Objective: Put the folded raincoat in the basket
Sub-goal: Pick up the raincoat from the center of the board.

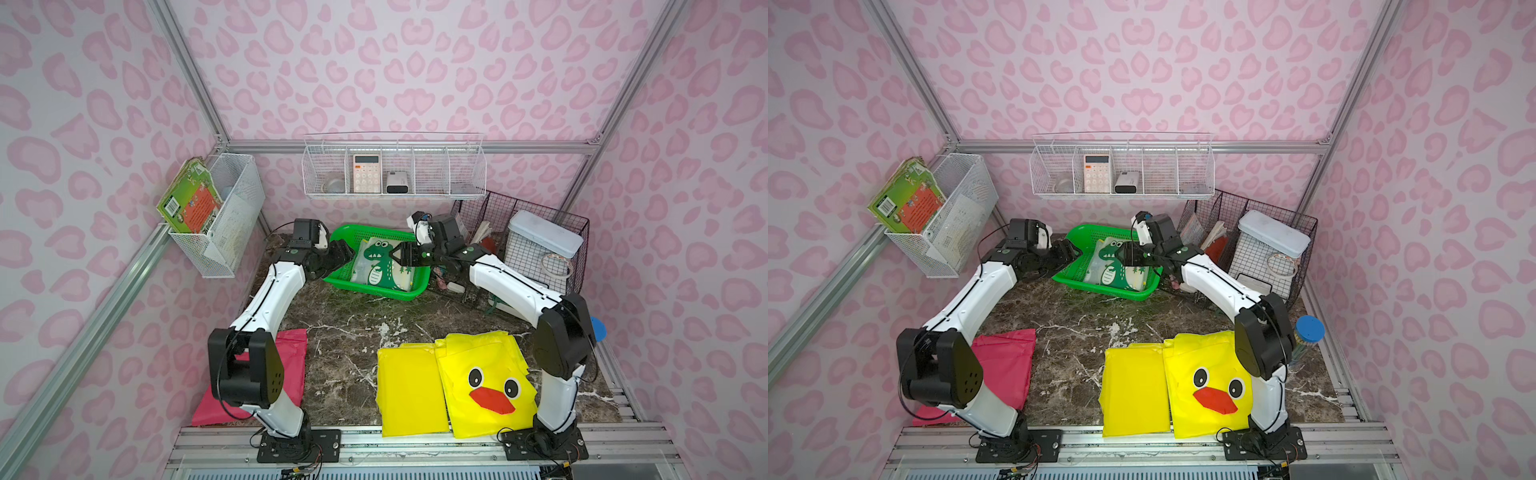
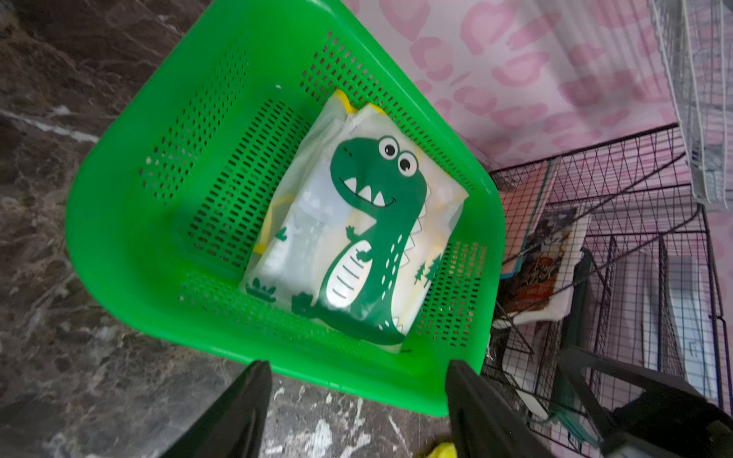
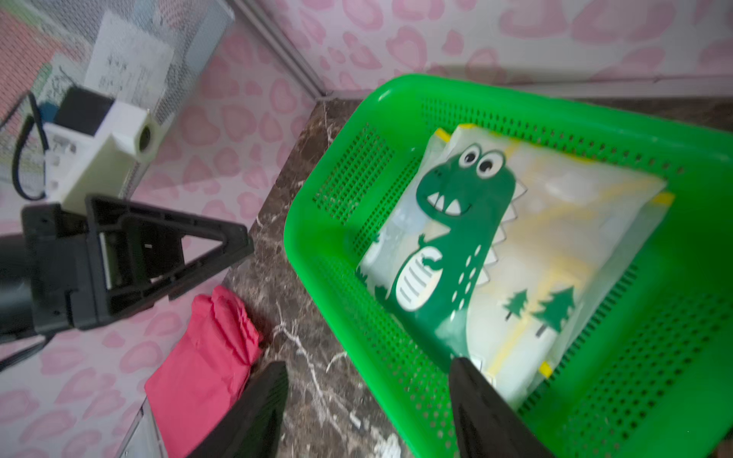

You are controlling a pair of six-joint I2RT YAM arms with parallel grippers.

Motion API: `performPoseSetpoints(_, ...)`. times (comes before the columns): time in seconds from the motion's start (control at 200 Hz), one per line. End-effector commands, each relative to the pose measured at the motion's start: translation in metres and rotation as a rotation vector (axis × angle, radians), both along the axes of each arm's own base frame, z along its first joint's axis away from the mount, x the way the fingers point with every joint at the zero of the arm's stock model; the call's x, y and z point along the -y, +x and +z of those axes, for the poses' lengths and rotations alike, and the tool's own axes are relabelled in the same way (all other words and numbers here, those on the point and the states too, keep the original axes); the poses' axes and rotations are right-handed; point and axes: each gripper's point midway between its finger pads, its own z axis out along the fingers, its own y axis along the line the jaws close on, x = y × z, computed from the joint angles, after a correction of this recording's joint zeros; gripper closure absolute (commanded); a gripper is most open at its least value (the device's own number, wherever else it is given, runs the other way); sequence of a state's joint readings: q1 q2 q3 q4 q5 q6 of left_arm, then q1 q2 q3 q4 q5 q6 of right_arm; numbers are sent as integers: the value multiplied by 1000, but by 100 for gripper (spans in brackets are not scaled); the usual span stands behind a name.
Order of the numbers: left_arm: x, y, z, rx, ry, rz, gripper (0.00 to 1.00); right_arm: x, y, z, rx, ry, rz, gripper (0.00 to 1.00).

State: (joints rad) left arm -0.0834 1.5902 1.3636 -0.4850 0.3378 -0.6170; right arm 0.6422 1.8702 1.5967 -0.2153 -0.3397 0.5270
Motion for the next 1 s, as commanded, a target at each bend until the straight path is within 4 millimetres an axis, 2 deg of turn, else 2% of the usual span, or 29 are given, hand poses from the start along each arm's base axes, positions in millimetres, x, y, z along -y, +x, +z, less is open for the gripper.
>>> performPoseSetpoints(0.0,6,-39,-8,-52,-6,-56,25,11,-29,-8,19,-46,-3,32)
performPoseSetpoints(0.065,9,-66,-15,-89,-4,-75,24,17,-52,-10,19,-65,6,31)
performPoseSetpoints(0.08,12,-72,-17,-93,-2,-85,24,22,-59,-23,-2,-90,6,30)
performPoseSetpoints(0.265,46,-150,-44,-203,33,-209,24,44,-123,-68,-92,-168,39,28)
performPoseSetpoints(0.365,56,-184,-58,-257,38,-242,23,55,-147,-93,-145,-210,36,28)
performPoseSetpoints(0.445,62,-209,-71,-304,33,-264,23,63,-160,-105,-176,-213,28,28)
performPoseSetpoints(0.56,73,-243,-94,-371,34,-313,23,71,-168,-112,-198,-195,6,28)
performPoseSetpoints(0.66,82,-260,-107,-407,41,-348,23,74,-169,-113,-201,-194,-6,28)
performPoseSetpoints(0.995,100,-275,-143,-462,-16,-411,22,82,-154,-109,-196,-187,-46,28)
